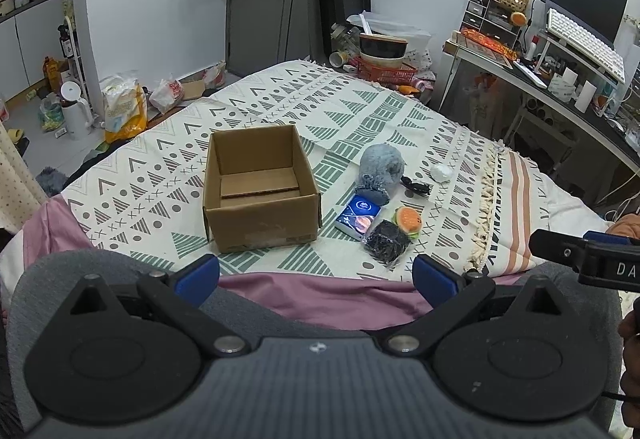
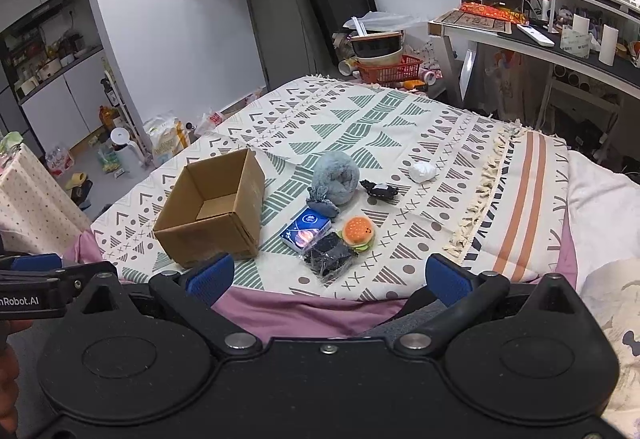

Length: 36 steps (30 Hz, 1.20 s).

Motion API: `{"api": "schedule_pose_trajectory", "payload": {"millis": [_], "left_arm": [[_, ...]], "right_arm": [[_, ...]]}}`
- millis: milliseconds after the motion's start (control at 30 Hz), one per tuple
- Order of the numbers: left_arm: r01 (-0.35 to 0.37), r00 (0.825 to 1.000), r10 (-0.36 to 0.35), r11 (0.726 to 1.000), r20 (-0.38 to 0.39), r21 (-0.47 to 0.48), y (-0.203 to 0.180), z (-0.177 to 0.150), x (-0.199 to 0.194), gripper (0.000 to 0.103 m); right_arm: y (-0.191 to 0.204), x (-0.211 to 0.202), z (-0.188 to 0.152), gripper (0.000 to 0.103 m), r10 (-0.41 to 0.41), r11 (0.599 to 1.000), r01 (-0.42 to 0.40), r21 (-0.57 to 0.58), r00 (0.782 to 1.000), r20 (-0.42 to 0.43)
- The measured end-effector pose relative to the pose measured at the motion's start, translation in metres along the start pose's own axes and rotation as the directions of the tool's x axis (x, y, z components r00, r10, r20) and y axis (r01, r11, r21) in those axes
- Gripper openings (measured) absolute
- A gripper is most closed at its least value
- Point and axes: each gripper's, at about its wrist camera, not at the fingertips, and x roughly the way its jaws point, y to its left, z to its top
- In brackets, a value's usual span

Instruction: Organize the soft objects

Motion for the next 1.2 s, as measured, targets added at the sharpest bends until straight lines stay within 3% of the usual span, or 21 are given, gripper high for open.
{"api": "schedule_pose_trajectory", "payload": {"millis": [1000,1200], "left_arm": [[0.018,1.000,-0.018,1.000,-0.007,-0.014,0.0056,0.0002,-0.0003,0.102],[0.021,1.000,-0.021,0.999,0.001,-0.027,0.0051,-0.0014,0.0013,0.102]], "right_arm": [[0.0090,-0.0038,0.0007,0.103,-0.020,1.000,0.019,-0.020,1.000,-0.011],[0.0072,-0.0041,0.0014,0.103,0.006,1.000,-0.006,-0.028,1.000,-0.018]]}}
